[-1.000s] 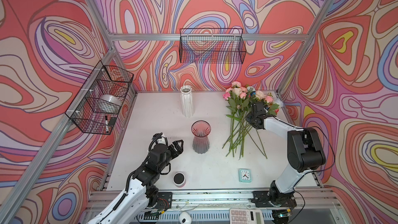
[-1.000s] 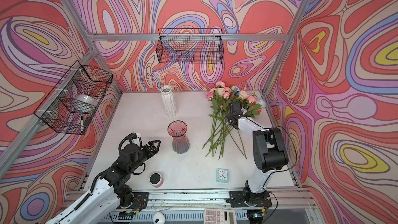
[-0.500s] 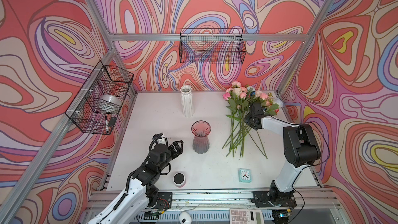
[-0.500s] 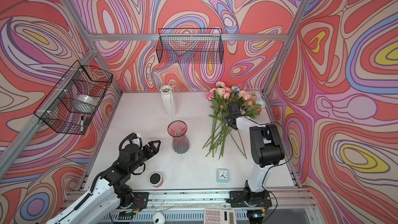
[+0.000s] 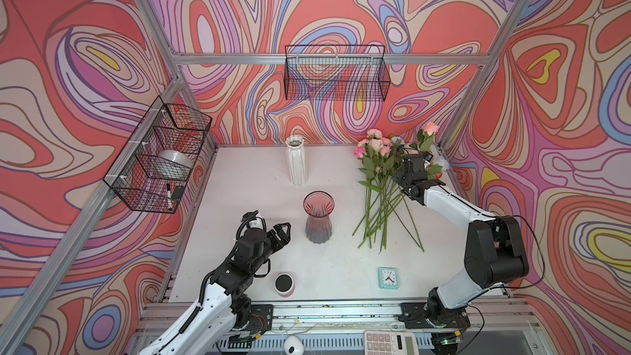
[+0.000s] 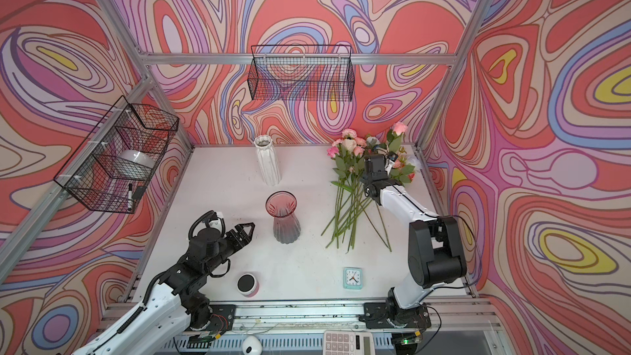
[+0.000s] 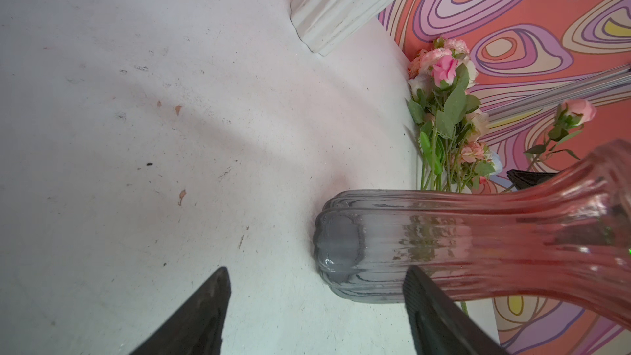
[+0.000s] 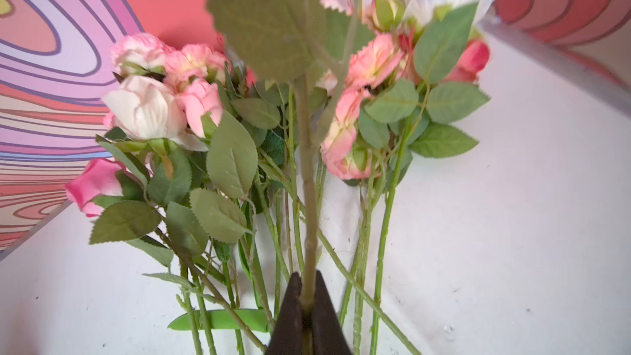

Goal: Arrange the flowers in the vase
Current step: 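Lift the pink rose upright with the right gripper, then carry the rose over the pink glass vase and lower its stem in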

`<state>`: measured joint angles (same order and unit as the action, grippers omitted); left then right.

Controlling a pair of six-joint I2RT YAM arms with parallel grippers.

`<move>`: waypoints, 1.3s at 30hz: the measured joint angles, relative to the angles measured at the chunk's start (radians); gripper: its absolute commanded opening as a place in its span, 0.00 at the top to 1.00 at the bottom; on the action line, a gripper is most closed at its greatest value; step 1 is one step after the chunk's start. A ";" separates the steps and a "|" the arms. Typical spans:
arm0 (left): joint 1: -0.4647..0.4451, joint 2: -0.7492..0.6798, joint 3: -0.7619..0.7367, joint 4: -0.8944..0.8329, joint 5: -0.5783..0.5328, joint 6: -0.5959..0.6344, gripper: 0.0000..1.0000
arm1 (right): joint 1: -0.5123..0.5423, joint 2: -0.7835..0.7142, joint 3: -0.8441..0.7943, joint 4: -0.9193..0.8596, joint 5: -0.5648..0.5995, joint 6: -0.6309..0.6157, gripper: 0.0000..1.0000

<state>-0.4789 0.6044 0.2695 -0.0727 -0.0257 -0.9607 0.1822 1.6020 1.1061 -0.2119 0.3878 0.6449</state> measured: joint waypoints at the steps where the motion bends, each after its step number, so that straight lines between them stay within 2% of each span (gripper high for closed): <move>1: 0.000 -0.004 0.003 -0.006 0.000 0.003 0.18 | 0.015 -0.006 0.010 0.000 0.034 -0.026 1.00; 8: 0.000 -0.048 0.055 -0.041 -0.003 0.023 0.18 | 0.127 -0.088 0.121 0.039 0.271 -0.257 1.00; 12: 0.000 -0.069 0.092 -0.070 -0.005 0.047 0.18 | 0.182 -0.204 0.151 0.074 0.300 -0.349 1.00; 19: 0.000 -0.080 0.180 -0.131 -0.006 0.104 0.18 | 0.322 -0.387 0.204 0.130 0.039 -0.413 1.00; 24: 0.000 -0.077 0.209 -0.179 -0.005 0.130 0.18 | 0.477 -0.379 0.314 0.175 -0.158 -0.445 1.00; 27: 0.000 -0.074 0.209 -0.193 -0.002 0.138 0.18 | 0.569 -0.333 0.370 0.220 -0.222 -0.468 1.00; 30: 0.000 -0.069 0.209 -0.203 0.000 0.139 0.18 | 0.636 -0.259 0.402 0.292 -0.252 -0.498 1.00; 36: 0.000 -0.060 0.209 -0.224 0.005 0.138 0.18 | 0.678 -0.109 0.399 0.404 -0.236 -0.557 1.00; 39: 0.000 -0.061 0.209 -0.229 0.010 0.138 0.18 | 0.696 -0.083 0.359 0.439 -0.224 -0.575 1.00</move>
<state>-0.4789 0.5434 0.4789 -0.3012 -0.0154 -0.8227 0.8783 1.5192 1.4647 0.2276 0.1642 0.0700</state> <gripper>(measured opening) 0.817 0.049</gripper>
